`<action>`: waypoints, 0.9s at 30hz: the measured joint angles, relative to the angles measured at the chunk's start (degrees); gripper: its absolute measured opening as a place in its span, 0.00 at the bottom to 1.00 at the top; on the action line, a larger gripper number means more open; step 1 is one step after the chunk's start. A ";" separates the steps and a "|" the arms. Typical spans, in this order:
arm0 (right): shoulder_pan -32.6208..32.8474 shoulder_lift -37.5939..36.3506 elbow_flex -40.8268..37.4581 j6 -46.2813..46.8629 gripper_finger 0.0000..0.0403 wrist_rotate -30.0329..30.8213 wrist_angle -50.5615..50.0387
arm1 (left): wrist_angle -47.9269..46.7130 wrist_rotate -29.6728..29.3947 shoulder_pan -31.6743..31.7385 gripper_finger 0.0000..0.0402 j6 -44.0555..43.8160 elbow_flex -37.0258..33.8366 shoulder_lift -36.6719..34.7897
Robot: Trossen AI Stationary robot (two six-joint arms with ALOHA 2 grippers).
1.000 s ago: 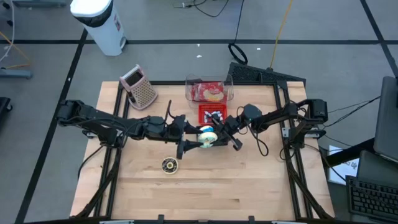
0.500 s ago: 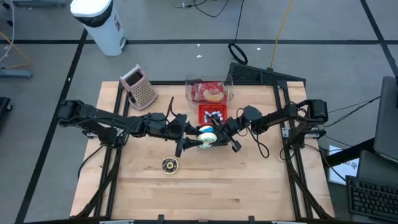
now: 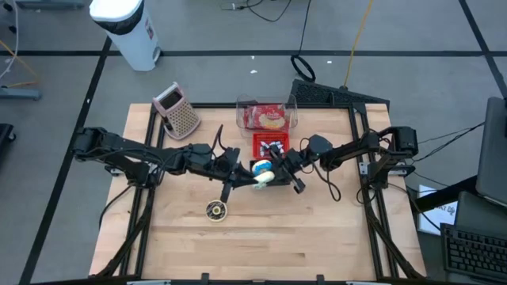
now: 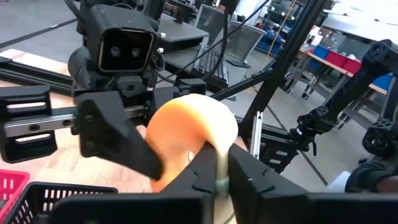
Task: Pick & Place Food Item
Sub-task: Put the green doughnut into the black bin
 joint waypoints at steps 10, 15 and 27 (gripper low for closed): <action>-4.16 -4.40 -0.88 0.86 0.37 1.50 -4.85 | 0.42 -0.20 0.02 0.04 -3.12 0.00 0.04; -8.04 -13.12 -3.07 -4.58 0.46 1.95 -19.00 | 0.37 2.04 -0.02 0.03 -6.85 0.00 0.04; -11.61 -29.47 -12.21 -7.10 0.45 4.63 -28.32 | -9.24 0.38 2.88 0.03 -5.92 -0.02 3.33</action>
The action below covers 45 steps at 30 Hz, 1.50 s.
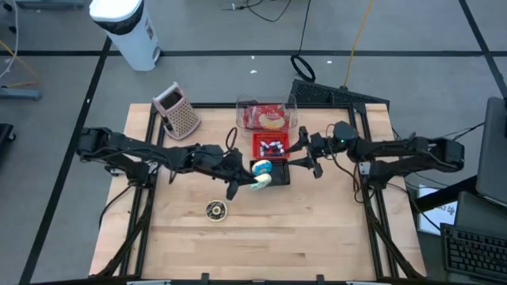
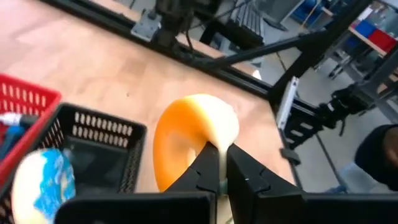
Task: Pick & Place Food Item
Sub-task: Put the green doughnut into the black bin
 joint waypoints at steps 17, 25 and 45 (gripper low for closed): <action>0.03 -2.37 -4.87 -0.58 0.41 2.75 -0.05 | 6.07 11.19 10.02 0.03 -2.14 0.02 14.20; 0.03 -2.35 -5.21 -1.11 0.41 2.63 -0.01 | 5.30 11.53 10.65 0.04 -2.19 0.02 15.91; 0.03 -2.35 -5.21 -1.89 0.41 2.60 -0.07 | 1.69 3.57 10.47 0.12 -1.96 0.02 16.01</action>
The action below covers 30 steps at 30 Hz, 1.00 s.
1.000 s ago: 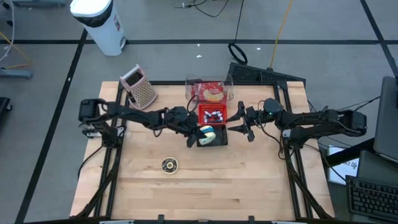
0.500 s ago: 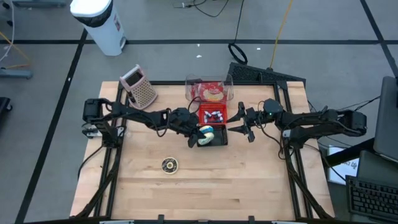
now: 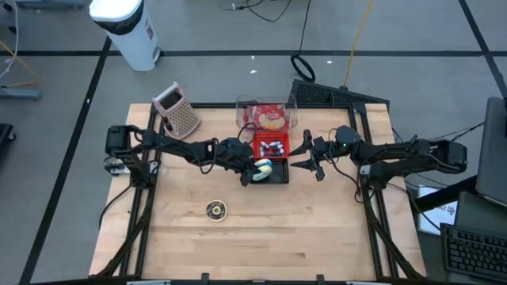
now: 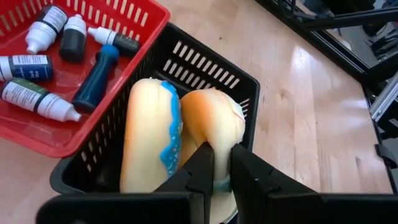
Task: Pick & Place Food Item
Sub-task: Put the green doughnut into the black bin
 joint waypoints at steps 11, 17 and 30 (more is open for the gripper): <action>0.00 0.00 0.00 0.00 0.41 0.00 -0.04 | -0.14 0.81 0.02 0.12 -0.74 0.00 0.00; 0.00 0.00 0.00 0.00 0.41 0.00 -0.07 | -0.23 6.41 -0.18 0.08 2.43 0.00 0.00; 0.00 0.00 0.00 0.00 0.41 -0.02 -0.07 | -3.32 -2.28 -0.43 0.16 1.17 0.00 0.00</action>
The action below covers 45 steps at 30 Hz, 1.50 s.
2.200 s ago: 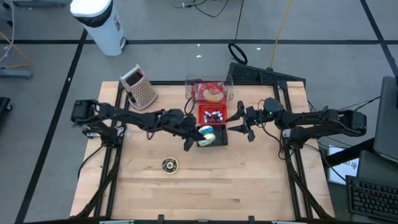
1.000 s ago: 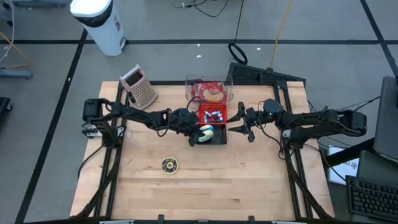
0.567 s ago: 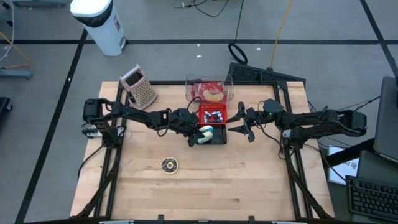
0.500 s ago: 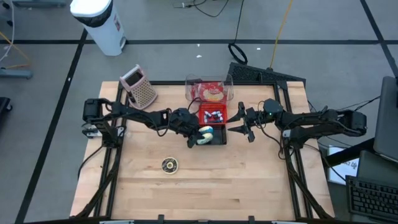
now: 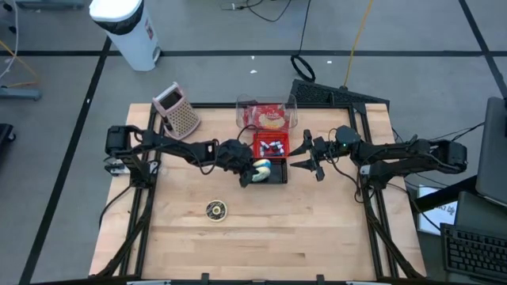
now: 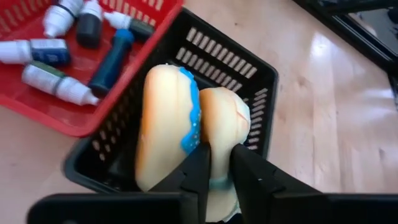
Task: Pick & Place Food Item
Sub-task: Put the green doughnut into the black bin, then put the black doughnut into the black bin
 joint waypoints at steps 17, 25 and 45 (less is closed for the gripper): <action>0.00 0.02 0.00 0.00 0.41 0.00 -0.90 | 0.12 -0.30 0.19 0.45 -1.35 0.00 -0.04; 0.02 0.02 0.00 0.01 0.41 0.00 -0.87 | -3.79 -0.31 1.94 0.53 -1.42 0.00 -2.87; 0.02 0.02 0.02 0.01 0.41 0.00 -1.27 | -15.93 1.09 -4.27 0.53 7.64 0.04 -12.98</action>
